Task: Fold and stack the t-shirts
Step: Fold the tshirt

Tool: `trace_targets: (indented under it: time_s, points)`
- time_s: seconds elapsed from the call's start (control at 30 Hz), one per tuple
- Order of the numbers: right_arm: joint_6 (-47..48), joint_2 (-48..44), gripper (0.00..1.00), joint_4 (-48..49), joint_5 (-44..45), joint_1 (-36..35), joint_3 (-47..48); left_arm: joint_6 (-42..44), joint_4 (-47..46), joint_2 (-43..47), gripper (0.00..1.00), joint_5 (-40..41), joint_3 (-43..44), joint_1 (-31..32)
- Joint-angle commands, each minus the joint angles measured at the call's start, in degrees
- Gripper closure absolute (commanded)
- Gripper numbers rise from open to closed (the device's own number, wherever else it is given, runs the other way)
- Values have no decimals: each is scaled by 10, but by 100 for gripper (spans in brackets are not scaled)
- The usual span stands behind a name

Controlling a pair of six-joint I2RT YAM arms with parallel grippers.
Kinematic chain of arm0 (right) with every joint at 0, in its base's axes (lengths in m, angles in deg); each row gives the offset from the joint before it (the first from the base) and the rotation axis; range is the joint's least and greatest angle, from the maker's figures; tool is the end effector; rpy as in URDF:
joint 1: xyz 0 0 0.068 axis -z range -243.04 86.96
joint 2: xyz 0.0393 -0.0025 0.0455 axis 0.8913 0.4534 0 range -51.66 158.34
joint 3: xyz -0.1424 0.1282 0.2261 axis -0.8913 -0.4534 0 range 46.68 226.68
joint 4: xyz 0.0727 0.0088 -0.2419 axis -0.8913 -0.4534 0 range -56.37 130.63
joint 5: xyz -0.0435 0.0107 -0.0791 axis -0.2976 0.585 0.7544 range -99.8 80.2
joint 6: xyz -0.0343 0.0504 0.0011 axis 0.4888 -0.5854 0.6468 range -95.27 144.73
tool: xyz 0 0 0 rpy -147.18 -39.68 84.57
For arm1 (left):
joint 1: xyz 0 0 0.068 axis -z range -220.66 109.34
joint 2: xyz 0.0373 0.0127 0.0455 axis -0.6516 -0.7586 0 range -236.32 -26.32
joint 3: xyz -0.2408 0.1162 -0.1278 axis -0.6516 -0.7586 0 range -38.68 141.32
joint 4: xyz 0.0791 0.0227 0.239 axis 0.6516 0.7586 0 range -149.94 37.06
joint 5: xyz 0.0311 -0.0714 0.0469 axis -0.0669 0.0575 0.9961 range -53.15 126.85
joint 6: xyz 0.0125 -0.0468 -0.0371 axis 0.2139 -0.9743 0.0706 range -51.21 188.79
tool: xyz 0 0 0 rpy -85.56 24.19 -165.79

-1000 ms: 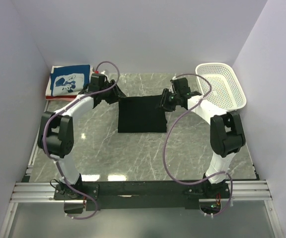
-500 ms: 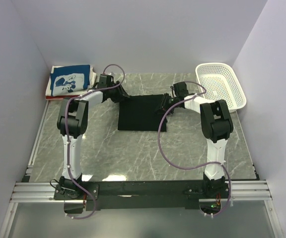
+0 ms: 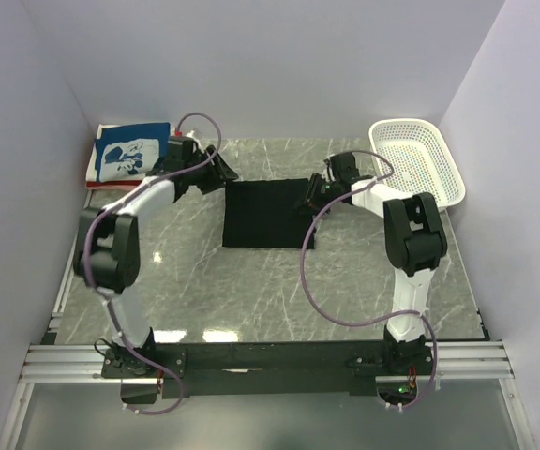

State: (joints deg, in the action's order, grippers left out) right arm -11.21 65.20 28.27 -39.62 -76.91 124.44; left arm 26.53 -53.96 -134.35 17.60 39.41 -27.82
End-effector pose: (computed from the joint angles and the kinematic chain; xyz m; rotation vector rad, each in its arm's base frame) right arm 0.4234 0.1279 0.1797 0.2570 2.5663 0.9982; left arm 0.4240 -0.1120 0.2533 -0.3912 2.2736 -0.8881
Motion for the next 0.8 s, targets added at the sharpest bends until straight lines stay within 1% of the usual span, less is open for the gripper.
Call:
trace_targets:
  time_s: [0.0, 0.03, 0.1, 0.13, 0.2, 0.23, 0.33, 0.37, 0.47, 0.57, 0.67, 0.77]
  points:
    - [6, -69, 62, 9, 6, -3, -12, -20, -47, 83, 40, -34, -60, 13]
    - [5, -74, 62, 9, 6, -6, -14, -23, -55, 91, 41, -40, -89, 25]
    - [3, -84, 62, 8, 3, -12, -16, -22, -71, 100, 41, -44, -109, 43]
    - [1, -88, 62, 14, 1, -18, -19, -20, -64, 98, 42, -38, -117, 61]
    - [-11, -97, 62, 34, -8, -28, -32, -24, -62, 93, 43, -13, -131, 77]
    - [-12, -98, 62, 37, -8, -42, -36, -32, -64, 94, 43, -2, -163, 84]
    - [-15, -92, 62, 44, -5, -66, -37, -72, -124, 91, 46, 1, -232, 88]
    - [-19, -87, 62, 49, -5, -84, -43, -77, -135, 86, 48, 2, -241, 89]
    - [-18, -76, 62, 56, 17, -116, -60, -68, -115, 61, 51, 16, -245, 101]
    - [-20, -59, 63, 66, 33, -125, -90, -63, -110, 48, 52, 26, -249, 109]
    - [-17, -41, 63, 67, 48, -120, -112, -57, -105, 55, 52, 33, -256, 109]
    - [-18, -37, 64, 78, 43, -115, -130, -49, -78, 84, 52, 43, -252, 108]
